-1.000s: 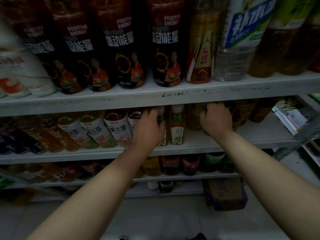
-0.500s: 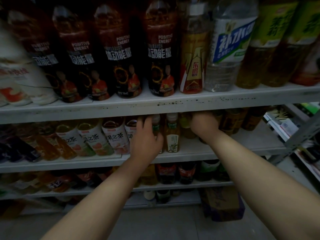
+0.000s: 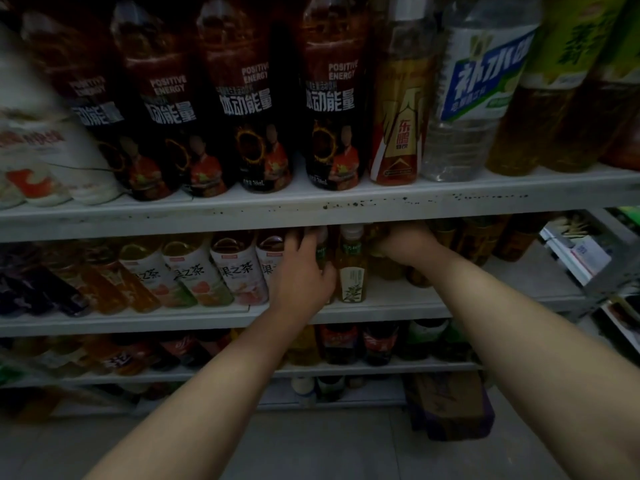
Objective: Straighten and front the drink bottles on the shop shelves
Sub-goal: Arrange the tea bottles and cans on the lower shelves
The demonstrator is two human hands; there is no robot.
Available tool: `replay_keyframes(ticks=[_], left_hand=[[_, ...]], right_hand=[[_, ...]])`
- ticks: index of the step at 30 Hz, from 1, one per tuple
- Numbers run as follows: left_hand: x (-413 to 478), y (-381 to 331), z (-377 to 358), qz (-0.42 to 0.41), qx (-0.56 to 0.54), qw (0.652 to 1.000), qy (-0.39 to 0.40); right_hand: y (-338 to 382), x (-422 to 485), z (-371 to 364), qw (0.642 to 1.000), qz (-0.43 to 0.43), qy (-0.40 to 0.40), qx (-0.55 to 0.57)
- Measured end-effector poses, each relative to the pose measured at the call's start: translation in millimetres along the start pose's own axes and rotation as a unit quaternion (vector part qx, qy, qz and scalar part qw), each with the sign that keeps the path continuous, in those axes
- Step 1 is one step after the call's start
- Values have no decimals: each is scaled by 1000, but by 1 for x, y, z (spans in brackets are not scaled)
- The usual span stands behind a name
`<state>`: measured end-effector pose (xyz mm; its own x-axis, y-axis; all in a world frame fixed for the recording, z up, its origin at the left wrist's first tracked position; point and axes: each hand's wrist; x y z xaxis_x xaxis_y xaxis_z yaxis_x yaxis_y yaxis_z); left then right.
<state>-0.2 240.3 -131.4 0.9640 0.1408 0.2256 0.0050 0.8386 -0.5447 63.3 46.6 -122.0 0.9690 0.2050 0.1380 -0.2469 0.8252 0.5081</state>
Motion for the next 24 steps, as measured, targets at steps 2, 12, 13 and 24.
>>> replay_keyframes(ticks=[2, 12, 13, 24], left_hand=[[0, 1, -1, 1, -6, 1000, 0], [-10, 5, 0, -33, -66, 995, -61], [-10, 4, 0, -31, -80, 994, -66], [-11, -8, 2, -35, -80, 994, -59]], right_hand=[[-2, -1, 2, 1000, -12, -13, -18], [-19, -22, 14, 995, -20, -86, 45], [-19, -23, 15, 996, -12, -82, 35], [-25, -21, 32, 990, 15, -2, 143]])
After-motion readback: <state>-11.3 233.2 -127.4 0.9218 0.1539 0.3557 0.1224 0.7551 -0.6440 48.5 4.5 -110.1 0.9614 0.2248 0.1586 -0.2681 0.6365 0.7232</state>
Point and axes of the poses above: each hand's wrist, its own x-axis towards the middle knuckle, its own z-axis out of the back of the hand, y = z × x, and after that the axes turned 11 degrees about z, right-handed
